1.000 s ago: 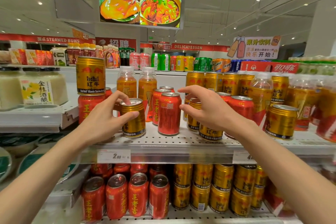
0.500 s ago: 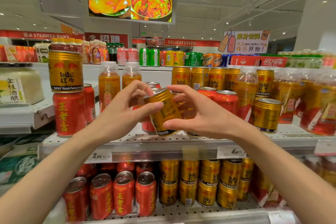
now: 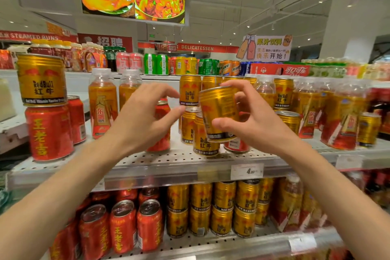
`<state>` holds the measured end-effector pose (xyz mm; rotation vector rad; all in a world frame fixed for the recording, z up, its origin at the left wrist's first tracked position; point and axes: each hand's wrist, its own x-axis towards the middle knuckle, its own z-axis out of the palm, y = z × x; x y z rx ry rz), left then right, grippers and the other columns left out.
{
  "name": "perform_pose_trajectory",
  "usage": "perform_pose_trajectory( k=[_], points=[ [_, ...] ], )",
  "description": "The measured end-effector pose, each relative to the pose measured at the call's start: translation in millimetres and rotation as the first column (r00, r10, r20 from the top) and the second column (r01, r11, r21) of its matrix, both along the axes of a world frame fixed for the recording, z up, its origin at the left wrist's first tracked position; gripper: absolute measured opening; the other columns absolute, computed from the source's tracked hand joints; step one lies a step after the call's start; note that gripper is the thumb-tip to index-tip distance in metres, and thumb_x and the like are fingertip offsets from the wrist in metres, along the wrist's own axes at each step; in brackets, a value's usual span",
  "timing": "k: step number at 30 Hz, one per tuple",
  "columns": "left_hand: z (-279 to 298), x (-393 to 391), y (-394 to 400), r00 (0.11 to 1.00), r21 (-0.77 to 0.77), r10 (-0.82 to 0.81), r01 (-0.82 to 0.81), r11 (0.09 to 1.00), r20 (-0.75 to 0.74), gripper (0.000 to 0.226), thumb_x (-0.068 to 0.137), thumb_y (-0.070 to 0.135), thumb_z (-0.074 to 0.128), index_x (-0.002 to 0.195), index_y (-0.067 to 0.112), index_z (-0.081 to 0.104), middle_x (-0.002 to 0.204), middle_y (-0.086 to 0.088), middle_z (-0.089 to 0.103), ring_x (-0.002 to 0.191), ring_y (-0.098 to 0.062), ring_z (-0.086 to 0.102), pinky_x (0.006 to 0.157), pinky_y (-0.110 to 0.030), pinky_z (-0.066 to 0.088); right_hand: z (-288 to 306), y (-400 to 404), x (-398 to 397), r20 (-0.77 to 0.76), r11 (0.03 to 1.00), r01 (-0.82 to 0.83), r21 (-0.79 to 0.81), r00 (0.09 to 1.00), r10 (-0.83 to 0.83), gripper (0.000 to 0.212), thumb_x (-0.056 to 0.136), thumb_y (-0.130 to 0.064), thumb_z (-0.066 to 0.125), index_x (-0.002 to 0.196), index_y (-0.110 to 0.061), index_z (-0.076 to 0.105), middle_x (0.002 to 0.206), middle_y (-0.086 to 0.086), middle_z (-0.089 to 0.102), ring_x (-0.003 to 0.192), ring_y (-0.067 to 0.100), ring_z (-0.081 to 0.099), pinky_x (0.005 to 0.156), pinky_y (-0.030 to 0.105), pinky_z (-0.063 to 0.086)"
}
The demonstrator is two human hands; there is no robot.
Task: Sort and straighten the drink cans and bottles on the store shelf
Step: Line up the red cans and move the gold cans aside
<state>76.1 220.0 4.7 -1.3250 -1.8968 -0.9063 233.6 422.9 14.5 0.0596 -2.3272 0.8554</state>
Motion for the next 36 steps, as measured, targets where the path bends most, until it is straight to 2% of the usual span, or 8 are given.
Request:
perform_pose_trajectory(
  k=[4,9,16,19,24,29,32,36],
  points=[
    [-12,3,26,0.974,-0.220,0.060,-0.108,0.970,-0.217,0.056,0.092,0.064,0.044,0.127,0.023,0.061,0.125,0.002,0.063,0.118,-0.016,0.053,0.104,-0.040,0.044,-5,24,20,0.011,0.990,0.139,0.012,0.990,-0.139,0.068,0.080,-0.036,0.079,0.130,-0.038,0.031,0.112,-0.008,0.056,0.096,0.012,0.064,0.079,0.030,0.058],
    [-24,10,59,0.968,-0.345,0.038,-0.125,0.930,-0.248,0.066,0.092,0.070,0.043,0.141,0.027,0.051,0.142,0.002,0.054,0.131,-0.016,0.047,0.107,-0.041,0.046,-17,49,40,0.071,0.957,0.282,0.074,0.955,-0.287,0.068,0.080,-0.030,0.079,0.126,-0.031,0.028,0.103,-0.008,0.058,0.083,0.018,0.068,0.076,0.037,0.060],
    [-30,7,68,0.986,-0.327,0.011,-0.067,0.943,-0.168,0.057,0.096,0.057,0.052,0.143,0.026,0.048,0.138,0.007,0.054,0.132,-0.013,0.043,0.106,-0.034,0.045,-39,71,35,0.072,0.909,0.403,0.102,0.909,-0.411,0.076,0.078,-0.031,0.079,0.133,-0.029,0.027,0.105,-0.012,0.059,0.087,0.000,0.057,0.067,0.016,0.041],
    [-31,5,67,0.989,-0.319,0.004,-0.052,0.946,-0.149,0.056,0.095,0.057,0.052,0.142,0.027,0.048,0.138,0.008,0.055,0.131,-0.012,0.043,0.104,-0.038,0.047,-45,78,31,0.070,0.887,0.446,0.121,0.887,-0.456,0.076,0.080,-0.037,0.080,0.138,-0.025,0.033,0.117,-0.007,0.055,0.097,0.012,0.058,0.078,0.024,0.043],
    [-32,5,62,0.990,-0.305,-0.008,-0.036,0.952,-0.142,0.055,0.093,0.056,0.050,0.140,0.027,0.050,0.136,0.009,0.057,0.129,-0.012,0.046,0.105,-0.036,0.046,-50,80,24,0.041,0.873,0.468,0.135,0.878,-0.477,0.073,0.082,-0.044,0.077,0.142,-0.023,0.041,0.136,-0.003,0.043,0.110,0.010,0.048,0.094,0.034,0.049],
    [-32,4,59,0.990,-0.294,-0.015,-0.027,0.956,-0.140,0.051,0.095,0.051,0.055,0.141,0.028,0.050,0.136,0.009,0.056,0.129,-0.011,0.046,0.105,-0.034,0.045,-55,75,12,0.008,0.877,0.455,0.152,0.887,-0.461,0.073,0.086,-0.040,0.074,0.147,-0.027,0.037,0.133,-0.003,0.048,0.094,0.013,0.054,0.089,0.036,0.053],
    [-33,3,57,0.991,-0.292,-0.009,-0.031,0.956,-0.135,0.052,0.095,0.055,0.051,0.141,0.031,0.049,0.136,0.011,0.056,0.129,-0.009,0.045,0.107,-0.034,0.044,-59,74,6,-0.021,0.867,0.459,0.194,0.886,-0.464,0.077,0.089,-0.039,0.071,0.154,-0.027,0.033,0.143,-0.001,0.038,0.090,0.013,0.058,0.090,0.036,0.054],
    [-34,3,56,0.993,-0.290,-0.011,-0.025,0.957,-0.121,0.052,0.096,0.055,0.051,0.142,0.031,0.048,0.138,0.010,0.055,0.130,-0.011,0.045,0.109,-0.034,0.042,-61,77,4,-0.052,0.841,0.471,0.266,0.878,-0.476,0.082,0.091,-0.042,0.068,0.159,-0.023,0.026,0.145,0.002,0.033,0.102,0.020,0.059,0.094,0.035,0.053]
  ],
)
